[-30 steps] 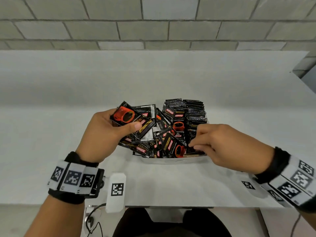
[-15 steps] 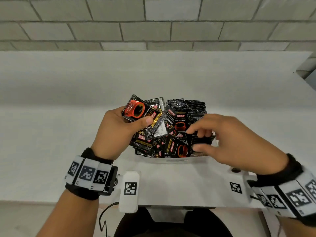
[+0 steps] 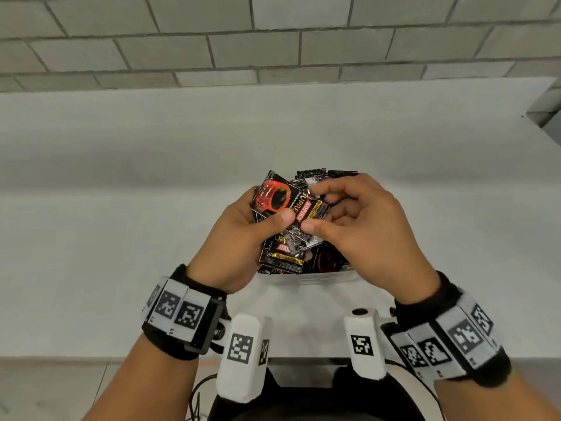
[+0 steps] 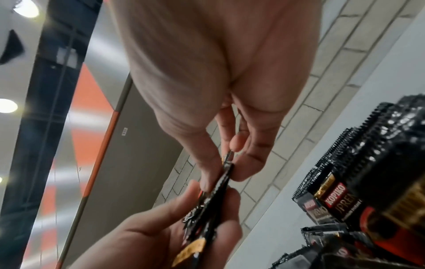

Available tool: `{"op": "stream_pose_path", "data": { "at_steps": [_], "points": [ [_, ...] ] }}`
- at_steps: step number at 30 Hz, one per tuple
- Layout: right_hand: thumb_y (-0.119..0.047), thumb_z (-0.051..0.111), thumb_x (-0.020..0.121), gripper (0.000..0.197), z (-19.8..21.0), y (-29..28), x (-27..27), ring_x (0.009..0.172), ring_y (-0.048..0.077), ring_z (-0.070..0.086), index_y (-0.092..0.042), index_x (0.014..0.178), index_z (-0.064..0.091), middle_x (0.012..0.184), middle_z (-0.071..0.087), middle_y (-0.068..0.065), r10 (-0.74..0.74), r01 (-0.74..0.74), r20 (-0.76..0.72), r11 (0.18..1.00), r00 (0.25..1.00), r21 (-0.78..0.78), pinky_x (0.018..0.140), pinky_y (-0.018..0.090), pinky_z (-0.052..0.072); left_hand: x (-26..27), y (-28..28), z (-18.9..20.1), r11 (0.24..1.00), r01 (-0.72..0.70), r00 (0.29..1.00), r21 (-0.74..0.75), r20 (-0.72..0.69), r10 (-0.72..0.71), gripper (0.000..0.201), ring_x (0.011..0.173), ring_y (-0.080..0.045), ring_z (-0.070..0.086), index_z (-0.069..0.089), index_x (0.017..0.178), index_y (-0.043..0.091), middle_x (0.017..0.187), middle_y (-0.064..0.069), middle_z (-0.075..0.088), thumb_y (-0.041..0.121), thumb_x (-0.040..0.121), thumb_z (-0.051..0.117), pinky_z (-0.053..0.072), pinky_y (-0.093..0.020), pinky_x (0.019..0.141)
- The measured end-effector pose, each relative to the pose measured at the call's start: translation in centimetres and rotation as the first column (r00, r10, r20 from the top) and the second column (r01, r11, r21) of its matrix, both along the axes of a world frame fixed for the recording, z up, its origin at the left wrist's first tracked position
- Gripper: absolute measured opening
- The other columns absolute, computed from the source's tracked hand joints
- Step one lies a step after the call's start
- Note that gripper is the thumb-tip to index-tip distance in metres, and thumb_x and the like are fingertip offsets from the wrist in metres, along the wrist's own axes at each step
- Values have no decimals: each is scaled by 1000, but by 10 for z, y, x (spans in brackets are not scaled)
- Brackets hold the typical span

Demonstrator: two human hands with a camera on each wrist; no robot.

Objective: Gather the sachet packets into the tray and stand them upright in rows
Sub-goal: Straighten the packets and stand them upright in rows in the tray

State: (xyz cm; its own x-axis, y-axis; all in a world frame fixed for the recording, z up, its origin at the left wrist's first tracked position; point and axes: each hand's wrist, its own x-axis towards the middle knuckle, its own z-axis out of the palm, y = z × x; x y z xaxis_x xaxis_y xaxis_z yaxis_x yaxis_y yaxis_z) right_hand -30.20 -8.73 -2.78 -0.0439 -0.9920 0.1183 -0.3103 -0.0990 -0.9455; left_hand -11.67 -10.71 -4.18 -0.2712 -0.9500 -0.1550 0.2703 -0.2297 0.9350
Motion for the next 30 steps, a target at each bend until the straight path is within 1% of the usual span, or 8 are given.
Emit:
{"op": "stream_pose_path", "data": {
  "at_steps": [3, 11, 15, 18, 21, 23, 26, 30],
  "points": [
    [-5, 84, 76, 33, -2, -1, -3, 73, 22, 71, -22, 99, 68, 96, 71, 2, -9, 8, 13, 999, 1000, 42, 69, 29, 59, 0, 1, 0, 999, 26, 999, 22, -47, -25, 39, 100, -39, 70, 55, 131, 3, 120, -24, 69, 7, 93, 64, 60, -49, 77],
    [1, 68, 91, 22, 2, -2, -8, 71, 25, 76, -15, 106, 64, 99, 76, -1, 28, -38, 129, 997, 991, 74, 78, 50, 61, -3, -1, 3, 999, 33, 998, 1, -59, -33, 34, 95, -45, 70, 52, 132, 3, 119, -29, 67, 4, 98, 54, 60, -58, 69],
    [-2, 67, 92, 19, 11, -6, -26, 65, 20, 75, -20, 99, 66, 92, 74, -1, -77, 71, 136, 996, 988, 52, 69, 35, 59, 12, -9, 8, 997, -58, 996, -41, 60, 61, 33, 106, -38, 71, 65, 121, 10, 116, -20, 73, 7, 88, 65, 56, -60, 92],
    [0, 73, 87, 27, 17, -17, -49, 67, 15, 67, -24, 97, 67, 90, 72, -3, -151, 153, 36, 986, 988, -61, 62, 29, 55, 38, -24, 22, 976, 51, 952, -210, 307, 17, 29, 105, -35, 72, 69, 116, 10, 114, -17, 74, 10, 87, 73, 58, -48, 89],
    [-6, 81, 79, 25, 23, -31, -63, 73, 9, 64, -25, 90, 70, 84, 72, -6, -171, 159, -82, 979, 982, -131, 72, 28, 57, 52, -44, 48, 882, 389, 718, -268, 688, -108, 24, 91, -23, 73, 71, 115, 21, 107, -7, 76, 16, 92, 72, 58, -39, 75],
    [-12, 84, 78, 18, 28, -41, -62, 71, 3, 64, -23, 88, 75, 83, 74, -7, -119, 90, -211, 985, 970, -144, 73, 16, 55, 45, -57, 63, 773, 606, 462, -187, 874, -150, 26, 100, -19, 70, 69, 118, 29, 109, 3, 75, 23, 93, 70, 54, -45, 92],
    [-17, 84, 77, 14, 36, -61, -52, 69, -3, 64, -23, 89, 79, 78, 73, -14, 12, -74, -483, 991, 876, -109, 71, 6, 48, 14, -71, 70, 627, 777, 149, 49, 954, -259, 44, 113, -8, 62, 62, 133, 34, 127, 15, 67, 16, 94, 69, 45, -32, 104],
    [-19, 85, 77, 15, 31, -90, -43, 66, -5, 60, -20, 91, 80, 72, 67, -14, 170, -230, -728, 973, 665, 18, 67, 7, 47, -25, -82, 52, 394, 864, -249, 314, 946, -206, 51, 142, -5, 37, 52, 144, 37, 161, 24, 30, 20, 97, 64, 27, -24, 113]
  ]
}}
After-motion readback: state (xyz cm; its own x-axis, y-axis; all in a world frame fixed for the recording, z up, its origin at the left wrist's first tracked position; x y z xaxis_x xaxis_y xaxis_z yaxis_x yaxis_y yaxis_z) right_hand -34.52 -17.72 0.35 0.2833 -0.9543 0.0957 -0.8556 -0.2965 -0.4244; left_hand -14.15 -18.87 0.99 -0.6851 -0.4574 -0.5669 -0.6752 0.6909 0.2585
